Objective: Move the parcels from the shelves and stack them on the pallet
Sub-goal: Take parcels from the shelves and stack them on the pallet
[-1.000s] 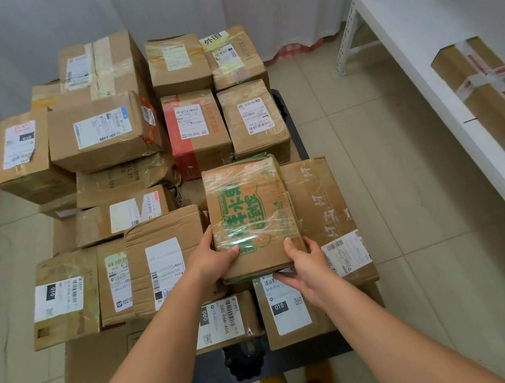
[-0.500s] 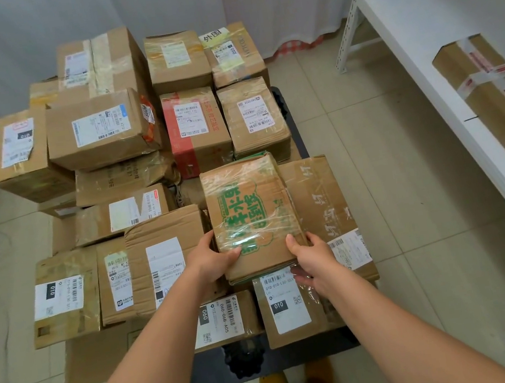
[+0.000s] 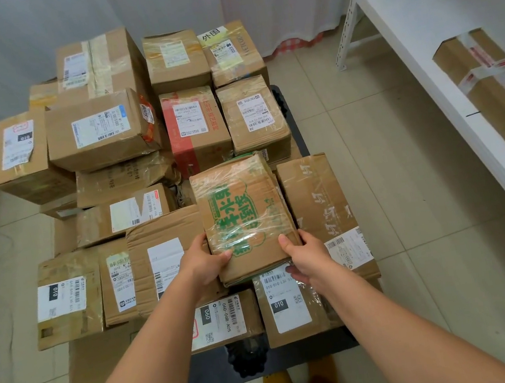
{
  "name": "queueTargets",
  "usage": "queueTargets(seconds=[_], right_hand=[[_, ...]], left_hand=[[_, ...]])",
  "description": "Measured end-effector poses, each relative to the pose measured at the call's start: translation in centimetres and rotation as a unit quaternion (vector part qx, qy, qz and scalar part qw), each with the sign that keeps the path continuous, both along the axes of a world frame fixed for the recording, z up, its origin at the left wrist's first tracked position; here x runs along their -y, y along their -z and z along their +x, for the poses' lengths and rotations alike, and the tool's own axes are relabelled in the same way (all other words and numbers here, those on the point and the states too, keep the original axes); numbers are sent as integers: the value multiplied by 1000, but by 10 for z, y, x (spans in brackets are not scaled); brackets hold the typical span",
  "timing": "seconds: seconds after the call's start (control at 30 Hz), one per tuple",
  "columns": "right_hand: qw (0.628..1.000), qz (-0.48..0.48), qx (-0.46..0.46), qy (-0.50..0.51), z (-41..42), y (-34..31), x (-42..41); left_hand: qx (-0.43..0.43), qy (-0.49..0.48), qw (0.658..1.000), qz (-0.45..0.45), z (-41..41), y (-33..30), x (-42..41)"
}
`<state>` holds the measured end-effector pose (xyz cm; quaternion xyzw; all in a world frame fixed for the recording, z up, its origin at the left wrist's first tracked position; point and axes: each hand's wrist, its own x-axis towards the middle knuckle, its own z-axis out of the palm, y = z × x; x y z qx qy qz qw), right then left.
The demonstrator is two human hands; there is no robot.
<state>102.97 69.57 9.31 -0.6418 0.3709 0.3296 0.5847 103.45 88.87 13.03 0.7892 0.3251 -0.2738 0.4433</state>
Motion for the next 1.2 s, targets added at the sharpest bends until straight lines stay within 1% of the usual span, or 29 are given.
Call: queueTargets(seconds=[0.27,0.67,0.77,1.2], right_hand=[[999,-34,18,-36,-1,2,0],[997,-53,4,-50,7,5,1],[996,-59,5,-61,5,5,3],[997,-52,-1,-52,1,3,-2]], left_hand=[[1,38,999,33,2,0,0],[12,62,994,86,-1,7,2],[13,65,994,88,-3,9,1],[24,69,995,68,-7,10,4]])
